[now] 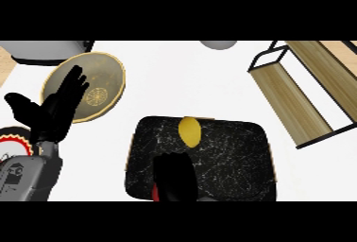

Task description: Pick the tomato from the tray and place it in the tiered shelf

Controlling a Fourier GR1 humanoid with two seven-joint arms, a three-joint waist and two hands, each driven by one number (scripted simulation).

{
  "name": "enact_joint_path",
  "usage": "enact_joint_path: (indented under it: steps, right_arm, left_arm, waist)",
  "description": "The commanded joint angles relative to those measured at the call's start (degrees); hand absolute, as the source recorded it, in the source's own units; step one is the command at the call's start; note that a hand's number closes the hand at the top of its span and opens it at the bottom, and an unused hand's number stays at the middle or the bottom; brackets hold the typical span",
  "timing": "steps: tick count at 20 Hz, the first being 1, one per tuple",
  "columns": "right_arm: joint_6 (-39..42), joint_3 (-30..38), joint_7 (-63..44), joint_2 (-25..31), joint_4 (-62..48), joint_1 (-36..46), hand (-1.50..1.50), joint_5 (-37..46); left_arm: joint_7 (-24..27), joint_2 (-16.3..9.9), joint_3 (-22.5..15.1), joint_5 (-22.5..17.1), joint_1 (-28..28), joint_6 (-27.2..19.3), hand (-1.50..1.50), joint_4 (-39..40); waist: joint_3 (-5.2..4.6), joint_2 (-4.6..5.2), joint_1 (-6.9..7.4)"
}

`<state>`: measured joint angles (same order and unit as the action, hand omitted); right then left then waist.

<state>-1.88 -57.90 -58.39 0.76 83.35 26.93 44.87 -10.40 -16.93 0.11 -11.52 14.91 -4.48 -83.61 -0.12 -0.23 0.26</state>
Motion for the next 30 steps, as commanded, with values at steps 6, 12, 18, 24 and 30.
enact_joint_path:
  steps: [6, 12, 18, 24, 30]
  right_arm:
    - [-11.4, 6.3, -5.4, -0.7, 18.1, 3.4, 1.50, 9.2]
    - [-4.4, 13.8, -13.0, -0.7, 30.9, 7.2, 1.50, 13.6]
    - [6.7, 28.5, -11.5, 0.9, 33.7, 13.0, 1.50, 13.4]
    - [14.6, 36.1, -13.0, 3.2, 38.9, 12.8, 1.50, 12.6]
    - [20.4, 51.2, -8.1, 10.5, 37.8, 13.6, 1.50, 3.5]
  left_arm:
    - [1.0, -1.2, 2.1, -0.2, -0.3, 0.6, 0.00, 0.3]
    - [-3.0, -1.9, 2.0, -0.8, -0.5, 0.9, 0.00, -2.8]
    - [-0.1, 0.3, 1.9, 0.5, -0.1, -0.1, 0.00, 0.1]
    - [-1.4, 0.8, 0.8, 1.3, -0.8, 0.0, 0.00, -2.1]
    - [-0.7, -0.5, 2.7, -0.2, -0.8, 2.3, 0.00, -1.0]
  waist:
    - [0.10, -0.19, -0.99]
    - [0.10, -0.37, -0.61]
    - [0.06, -0.01, -0.80]
    - [0.09, -0.14, -0.91]
    - [0.09, 0.05, -0.81]
